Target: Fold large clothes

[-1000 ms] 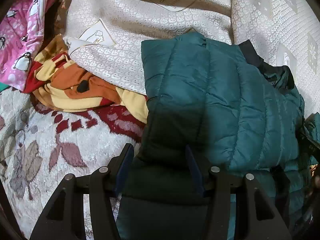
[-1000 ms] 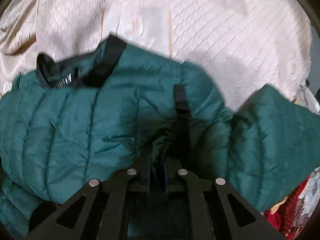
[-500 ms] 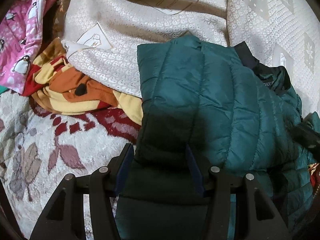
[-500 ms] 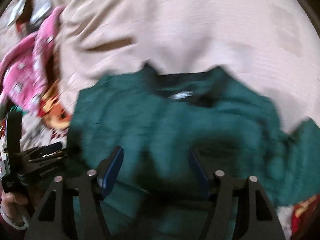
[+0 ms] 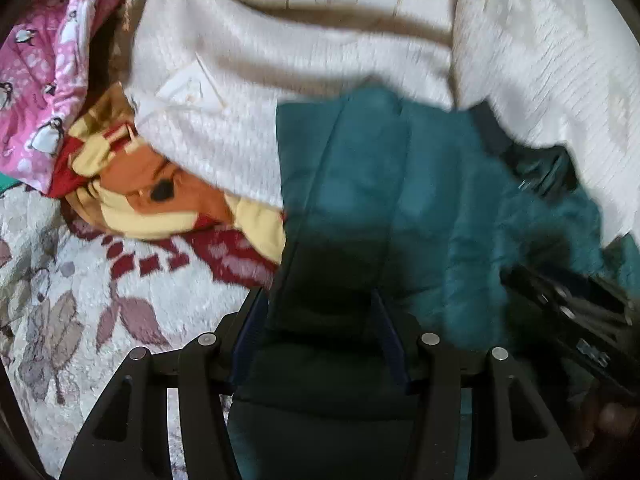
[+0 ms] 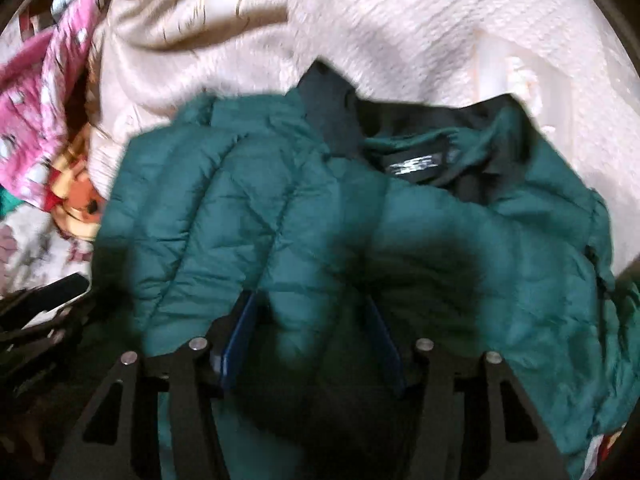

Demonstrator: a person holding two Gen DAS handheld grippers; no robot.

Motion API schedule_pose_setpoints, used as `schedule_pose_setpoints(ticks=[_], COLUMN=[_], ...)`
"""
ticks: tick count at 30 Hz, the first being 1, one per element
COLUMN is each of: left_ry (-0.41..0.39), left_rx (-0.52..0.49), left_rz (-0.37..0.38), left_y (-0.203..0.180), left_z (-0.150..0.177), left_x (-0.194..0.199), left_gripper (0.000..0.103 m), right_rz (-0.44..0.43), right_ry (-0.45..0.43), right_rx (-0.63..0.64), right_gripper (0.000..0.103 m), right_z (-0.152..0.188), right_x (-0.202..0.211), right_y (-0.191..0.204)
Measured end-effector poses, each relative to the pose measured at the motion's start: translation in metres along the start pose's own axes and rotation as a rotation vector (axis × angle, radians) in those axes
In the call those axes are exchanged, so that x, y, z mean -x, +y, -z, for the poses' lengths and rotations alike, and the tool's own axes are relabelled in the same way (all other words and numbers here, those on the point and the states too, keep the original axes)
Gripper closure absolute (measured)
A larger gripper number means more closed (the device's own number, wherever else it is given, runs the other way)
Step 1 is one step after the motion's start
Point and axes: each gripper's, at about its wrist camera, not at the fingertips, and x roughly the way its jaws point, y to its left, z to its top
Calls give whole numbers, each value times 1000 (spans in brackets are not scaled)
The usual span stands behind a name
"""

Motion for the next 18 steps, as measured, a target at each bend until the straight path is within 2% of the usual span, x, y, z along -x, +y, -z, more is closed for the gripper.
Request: schedule_pose_setpoints(ticks=[4,7,11,18], left_ry=[-79,-28,53,72], left_rx=[15,7,32,61], left_rz=[39,31,-9,-1], left_y=[0,-1,8,9], left_z=[-8,-8,-7,-6], left_x=[18,1,-31,-46], left_gripper=[67,67,67,64], right_rz=[20,97,160,183], right_ry=[-58,-51,3,56], right_rx=[-11,-30,-109,-101], right_gripper=[36,35,35,36], right_z=[12,18,25,26], right_x=[43,52,35,-8], right_y=[-29,-68,-113,-124])
